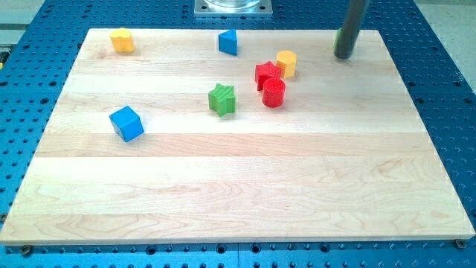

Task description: Push the green star diagonally to the bottom left side of the blue cube

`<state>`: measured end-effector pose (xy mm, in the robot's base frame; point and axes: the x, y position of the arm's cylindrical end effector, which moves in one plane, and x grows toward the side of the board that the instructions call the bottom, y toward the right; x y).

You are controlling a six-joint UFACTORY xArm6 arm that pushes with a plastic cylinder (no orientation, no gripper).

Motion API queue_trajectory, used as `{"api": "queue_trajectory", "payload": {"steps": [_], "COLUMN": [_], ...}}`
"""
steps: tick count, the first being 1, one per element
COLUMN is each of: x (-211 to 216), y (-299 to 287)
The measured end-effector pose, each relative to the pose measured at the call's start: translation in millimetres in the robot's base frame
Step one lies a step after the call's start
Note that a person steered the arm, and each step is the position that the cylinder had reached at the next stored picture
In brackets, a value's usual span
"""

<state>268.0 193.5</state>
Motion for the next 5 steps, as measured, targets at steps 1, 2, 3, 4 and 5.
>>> {"api": "queue_trajectory", "payload": {"steps": [1, 2, 3, 4, 5], "x": [7.2, 7.2, 7.2, 21.3, 71.8], "y": [-34.1, -34.1, -34.1, -45.8, -95.9]}}
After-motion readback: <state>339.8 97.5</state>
